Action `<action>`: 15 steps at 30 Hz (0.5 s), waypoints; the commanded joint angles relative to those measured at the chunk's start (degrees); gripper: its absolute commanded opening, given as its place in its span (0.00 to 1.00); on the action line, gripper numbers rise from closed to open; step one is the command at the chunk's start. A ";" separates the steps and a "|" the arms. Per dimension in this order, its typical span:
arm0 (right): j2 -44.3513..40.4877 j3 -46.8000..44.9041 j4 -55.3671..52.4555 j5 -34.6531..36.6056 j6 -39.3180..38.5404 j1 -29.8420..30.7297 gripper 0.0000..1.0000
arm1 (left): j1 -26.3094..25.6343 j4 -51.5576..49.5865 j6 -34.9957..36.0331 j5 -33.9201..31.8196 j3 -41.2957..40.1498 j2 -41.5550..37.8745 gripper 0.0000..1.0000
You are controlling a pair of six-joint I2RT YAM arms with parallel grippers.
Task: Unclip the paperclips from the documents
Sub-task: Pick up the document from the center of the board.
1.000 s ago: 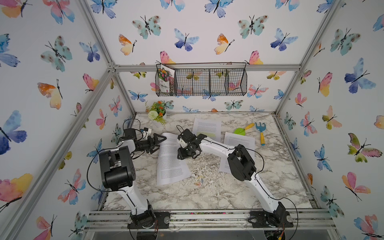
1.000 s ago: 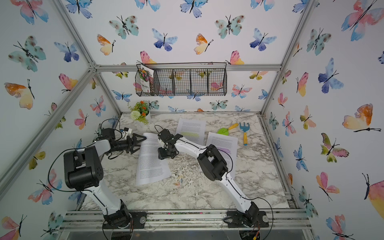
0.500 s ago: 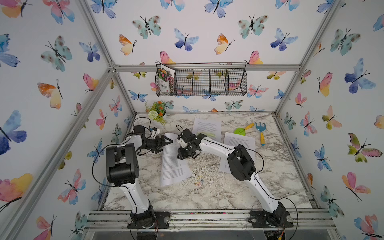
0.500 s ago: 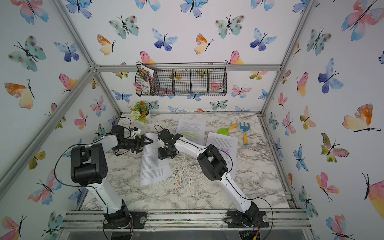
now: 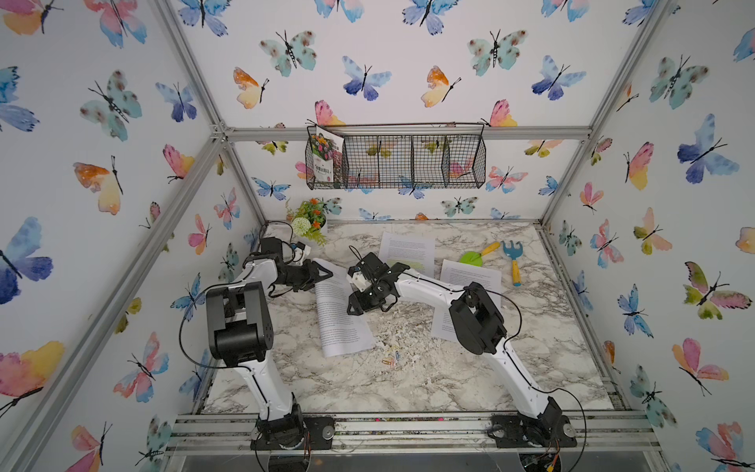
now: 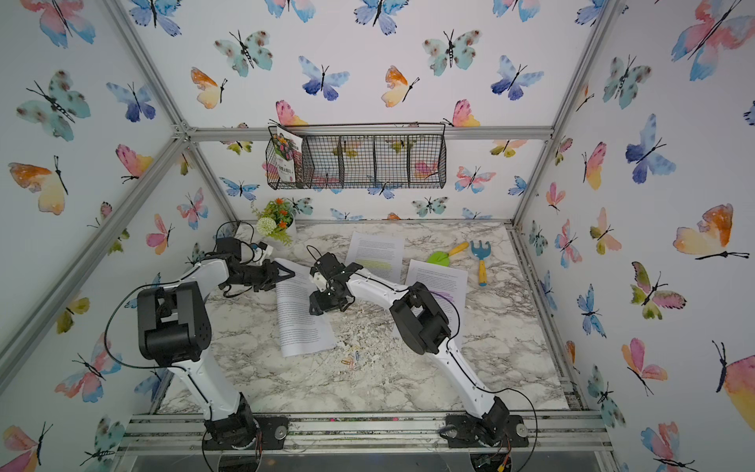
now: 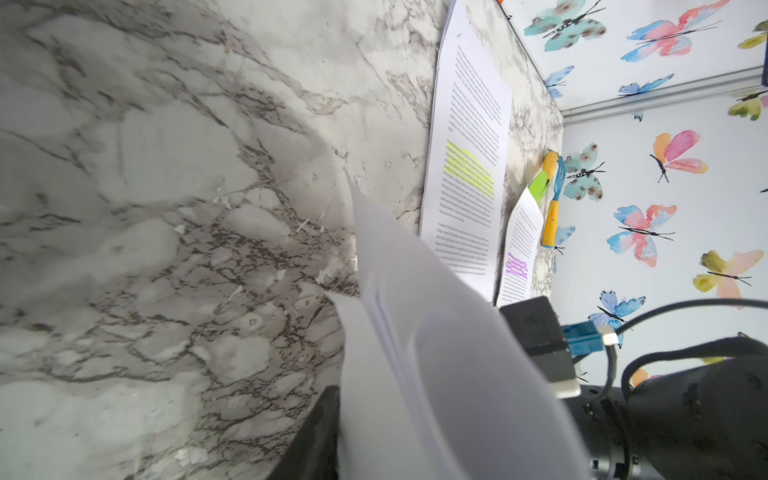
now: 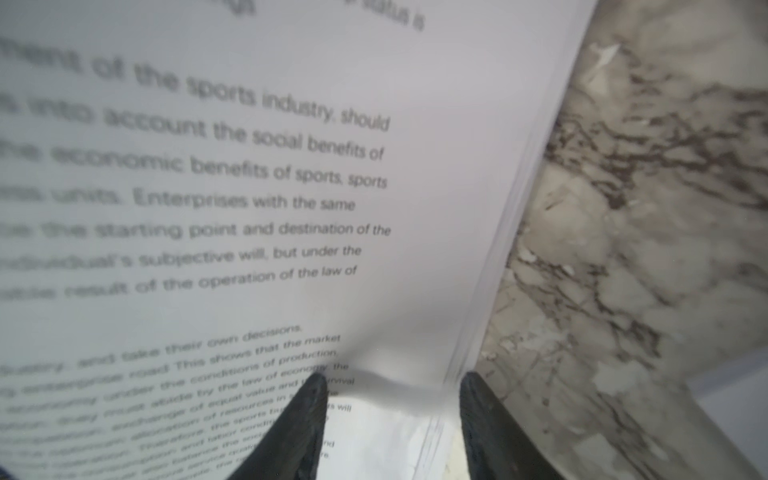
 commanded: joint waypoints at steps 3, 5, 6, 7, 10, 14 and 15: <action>-12.65 -13.97 9.11 -10.34 -5.07 -7.87 0.61 | -0.51 0.38 -0.73 -1.57 0.95 -6.30 0.40; -17.16 -19.90 17.01 -16.38 -7.38 -11.07 0.63 | -0.92 2.97 -2.10 -1.15 -0.39 -9.05 0.40; -18.76 -22.39 20.67 -19.43 -8.49 -12.66 0.65 | -1.20 4.24 -2.93 -0.97 -1.18 -10.61 0.40; -19.69 -24.05 23.89 -22.49 -9.37 -13.93 0.66 | -1.55 5.36 -3.40 -0.97 -1.88 -11.74 0.39; -19.83 -26.66 32.61 -30.80 -9.81 -17.36 0.68 | -3.31 7.35 -4.20 -1.17 -3.26 -14.71 0.36; -15.05 -21.59 36.20 -39.06 -11.67 -18.79 0.69 | -5.70 6.63 -4.09 -0.98 -3.10 -15.86 0.36; -13.69 -19.85 36.60 -40.74 -12.28 -18.85 0.69 | -6.21 5.75 -3.74 -1.08 -2.75 -15.93 0.36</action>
